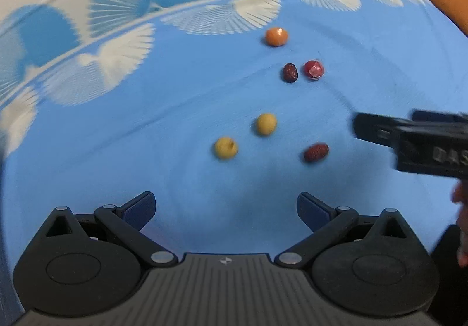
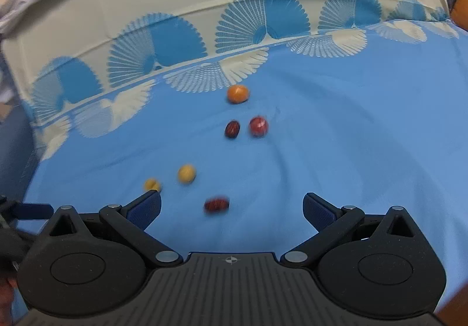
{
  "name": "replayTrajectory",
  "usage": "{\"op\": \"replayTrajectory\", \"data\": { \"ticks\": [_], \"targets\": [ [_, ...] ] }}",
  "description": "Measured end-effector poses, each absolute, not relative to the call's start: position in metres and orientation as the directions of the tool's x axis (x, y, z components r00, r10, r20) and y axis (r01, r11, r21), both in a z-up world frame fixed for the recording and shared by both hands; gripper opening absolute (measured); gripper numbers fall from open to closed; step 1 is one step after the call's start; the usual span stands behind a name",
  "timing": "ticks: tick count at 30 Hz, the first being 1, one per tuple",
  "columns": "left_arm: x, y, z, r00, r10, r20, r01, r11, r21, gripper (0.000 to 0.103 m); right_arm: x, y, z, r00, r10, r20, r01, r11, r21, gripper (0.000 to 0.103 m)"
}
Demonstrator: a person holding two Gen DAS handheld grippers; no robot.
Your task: Organize fruits
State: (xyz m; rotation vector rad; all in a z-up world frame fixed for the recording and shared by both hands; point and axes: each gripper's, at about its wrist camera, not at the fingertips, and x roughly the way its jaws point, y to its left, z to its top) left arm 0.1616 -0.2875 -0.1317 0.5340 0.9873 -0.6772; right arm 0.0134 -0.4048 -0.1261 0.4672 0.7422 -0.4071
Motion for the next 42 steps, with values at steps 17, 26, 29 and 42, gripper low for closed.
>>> {"op": "replayTrajectory", "data": {
  "ticks": [17, 26, 29, 42],
  "targets": [
    [0.226, -0.313, -0.182, 0.28, -0.343, -0.896, 0.793, 0.61, 0.014, 0.027, 0.168, -0.434, -0.217, 0.601, -0.347, -0.72, 0.517, 0.856, 0.019, 0.023],
    [0.166, -0.238, -0.102, 0.331, -0.321, -0.887, 0.715, 0.699, 0.013, 0.027, 0.06, -0.407, -0.157, 0.639, -0.293, -0.711, 0.548, 0.822, 0.154, 0.023],
    [0.129, -0.2, -0.08, 0.316, -0.309, -0.897, 0.696, 0.718, -0.002, 0.027, 0.013, -0.381, -0.137, 0.64, -0.225, -0.734, 0.503, 0.846, 0.179, 0.023],
    [-0.005, -0.055, -0.022, 0.406, -0.254, -0.878, 0.543, 0.84, 0.008, 0.027, -0.101, -0.23, -0.067, 0.698, -0.013, -0.716, 0.238, 0.947, 0.215, 0.024]
  ]
}}
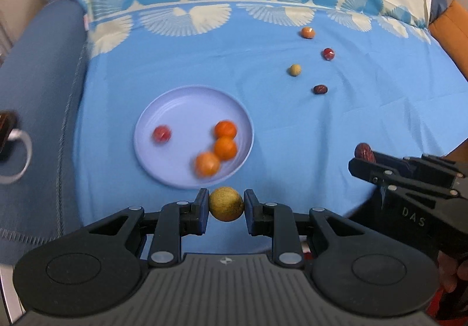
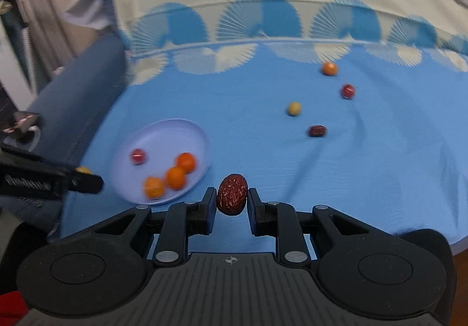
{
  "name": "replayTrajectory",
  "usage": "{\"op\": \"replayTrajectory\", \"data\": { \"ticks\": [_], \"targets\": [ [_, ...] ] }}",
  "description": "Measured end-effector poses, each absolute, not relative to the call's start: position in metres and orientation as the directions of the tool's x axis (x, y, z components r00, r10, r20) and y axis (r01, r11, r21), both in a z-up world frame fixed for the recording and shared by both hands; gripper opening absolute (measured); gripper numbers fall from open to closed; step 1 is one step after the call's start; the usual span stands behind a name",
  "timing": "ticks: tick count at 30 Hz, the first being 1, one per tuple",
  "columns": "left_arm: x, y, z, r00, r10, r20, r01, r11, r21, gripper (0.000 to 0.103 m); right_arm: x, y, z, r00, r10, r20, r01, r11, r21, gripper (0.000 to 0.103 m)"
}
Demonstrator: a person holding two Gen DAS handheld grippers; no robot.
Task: Organize fruits
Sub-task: 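Grasp a small yellow fruit with the left tool while the right tool grasps a red date, then carry the yellow fruit and the date over the blue plate with both tools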
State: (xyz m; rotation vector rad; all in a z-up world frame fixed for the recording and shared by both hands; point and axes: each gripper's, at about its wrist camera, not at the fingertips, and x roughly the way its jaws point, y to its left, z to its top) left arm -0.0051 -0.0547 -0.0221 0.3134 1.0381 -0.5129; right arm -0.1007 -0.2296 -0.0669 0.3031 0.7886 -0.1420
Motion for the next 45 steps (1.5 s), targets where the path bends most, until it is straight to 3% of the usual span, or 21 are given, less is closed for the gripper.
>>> {"op": "replayTrajectory", "data": {
  "ticks": [22, 45],
  "targets": [
    [-0.067, 0.009, 0.009, 0.524, -0.309, -0.794, 0.476, 0.879, -0.028, 0.027, -0.153, -0.154, -0.016, 0.782, -0.053, -0.621, 0.133, 0.988, 0.083, 0.024],
    [-0.009, 0.026, 0.028, 0.616, -0.292, -0.731, 0.407, 0.913, -0.022, 0.027, -0.121, -0.137, -0.022, 0.761, -0.07, -0.645, 0.11, 0.994, 0.022, 0.023]
  ]
}}
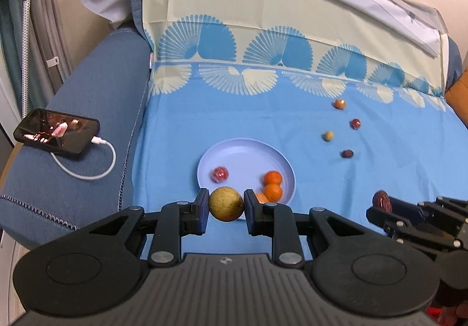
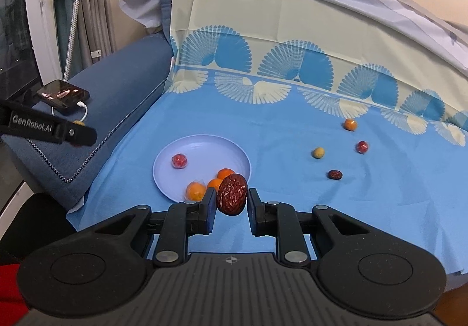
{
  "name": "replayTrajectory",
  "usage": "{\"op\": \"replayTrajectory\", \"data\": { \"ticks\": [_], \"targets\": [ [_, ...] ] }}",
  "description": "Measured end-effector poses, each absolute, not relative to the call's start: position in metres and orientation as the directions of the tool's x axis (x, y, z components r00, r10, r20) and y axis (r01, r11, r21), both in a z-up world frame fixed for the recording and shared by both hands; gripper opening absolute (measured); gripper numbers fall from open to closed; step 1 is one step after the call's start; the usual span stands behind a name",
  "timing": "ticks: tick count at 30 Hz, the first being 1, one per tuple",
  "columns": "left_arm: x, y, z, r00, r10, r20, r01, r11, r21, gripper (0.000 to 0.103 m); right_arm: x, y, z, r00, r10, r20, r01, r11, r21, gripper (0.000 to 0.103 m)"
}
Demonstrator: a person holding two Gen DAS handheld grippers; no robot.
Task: Organize fruits
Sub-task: 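Carry the yellow fruit and the date over the blue plate with both tools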
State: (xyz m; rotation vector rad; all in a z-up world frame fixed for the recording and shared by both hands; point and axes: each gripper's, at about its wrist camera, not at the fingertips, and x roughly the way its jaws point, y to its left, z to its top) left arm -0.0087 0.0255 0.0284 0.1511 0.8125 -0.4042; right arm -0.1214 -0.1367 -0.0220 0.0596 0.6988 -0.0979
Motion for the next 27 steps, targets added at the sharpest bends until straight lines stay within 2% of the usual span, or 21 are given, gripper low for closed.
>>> {"op": "replayTrajectory", "data": {
  "ticks": [13, 27],
  "targets": [
    [0.051, 0.005, 0.007, 0.567, -0.273, -0.777, 0.407, 0.913, -0.024, 0.027, -0.062, -0.135, -0.034, 0.756, -0.028, -0.653, 0.081, 0.995, 0.05, 0.024],
    [0.138, -0.057, -0.072, 0.458, -0.178, -0.871, 0.451, 0.891, 0.055, 0.027, 0.027, -0.146, -0.094, 0.709, 0.027, -0.704, 0.035, 0.997, 0.074, 0.024]
  ]
}}
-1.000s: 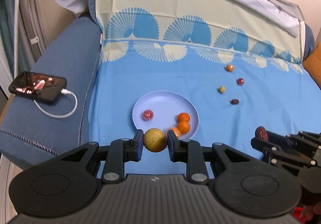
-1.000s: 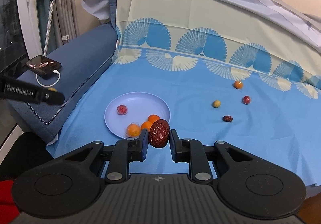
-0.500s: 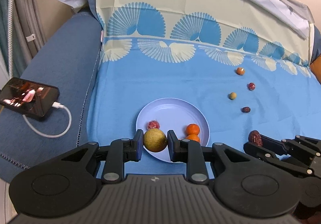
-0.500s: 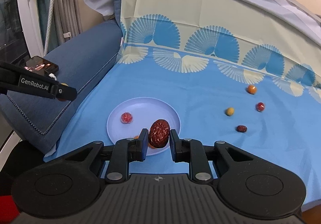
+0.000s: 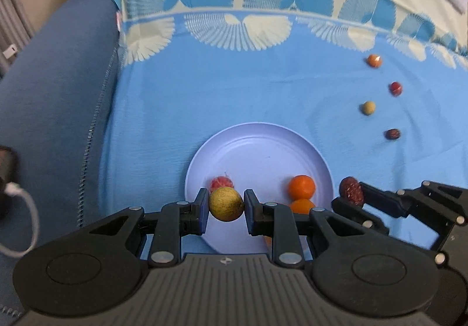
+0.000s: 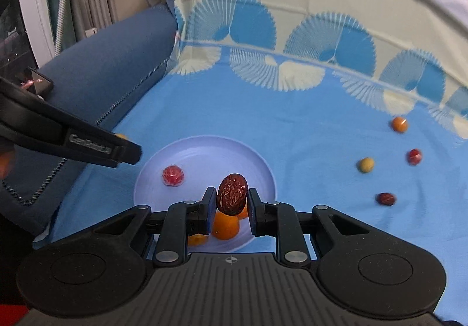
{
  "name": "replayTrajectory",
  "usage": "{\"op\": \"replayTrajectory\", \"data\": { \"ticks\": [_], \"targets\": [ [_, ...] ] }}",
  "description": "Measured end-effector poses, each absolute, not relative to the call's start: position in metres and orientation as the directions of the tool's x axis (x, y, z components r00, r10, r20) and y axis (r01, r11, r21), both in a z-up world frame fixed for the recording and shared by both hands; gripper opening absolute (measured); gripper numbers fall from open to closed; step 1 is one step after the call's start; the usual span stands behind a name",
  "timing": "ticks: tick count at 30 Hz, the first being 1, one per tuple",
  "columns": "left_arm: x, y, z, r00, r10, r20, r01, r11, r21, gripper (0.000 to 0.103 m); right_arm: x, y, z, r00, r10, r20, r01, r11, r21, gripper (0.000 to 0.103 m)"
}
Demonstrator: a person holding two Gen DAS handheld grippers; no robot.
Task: Organize fruits
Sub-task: 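Carry the yellow fruit and the date over the blue plate with both tools, then open the left tool over the plate while the right tool releases the date there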
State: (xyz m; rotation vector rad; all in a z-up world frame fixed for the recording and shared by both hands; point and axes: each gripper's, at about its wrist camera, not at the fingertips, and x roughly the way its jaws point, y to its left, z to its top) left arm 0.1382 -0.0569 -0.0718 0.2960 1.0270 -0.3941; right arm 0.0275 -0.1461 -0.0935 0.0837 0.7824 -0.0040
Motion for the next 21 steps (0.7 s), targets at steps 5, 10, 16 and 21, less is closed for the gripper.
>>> {"op": "replayTrajectory", "data": {
  "ticks": [5, 10, 16, 21],
  "targets": [
    [0.163, -0.07, -0.101, 0.426, -0.152, -0.892, 0.456, 0.887, 0.067, 0.028, 0.055, -0.15, -0.121, 0.674, 0.059, -0.737, 0.015, 0.996, 0.093, 0.024],
    [0.178, -0.083, -0.116, 0.485, -0.128, -0.865, 0.466, 0.875, 0.132, 0.072, 0.074, -0.15, -0.14, 0.668, 0.053, -0.743, -0.004, 0.998, 0.068, 0.024],
    [0.178, -0.082, -0.106, 0.52, -0.131, -0.844, 0.484, 0.86, 0.164, 0.103, 0.089, -0.158, -0.144, 0.673, 0.057, -0.738, -0.007, 0.998, 0.07, 0.081],
    [0.142, -0.051, -0.091, 0.519, -0.096, -0.849, 0.436, 0.885, 0.166, 0.103, 0.05, -0.159, -0.126, 0.674, 0.056, -0.737, -0.021, 0.998, 0.056, 0.095]
  ]
}}
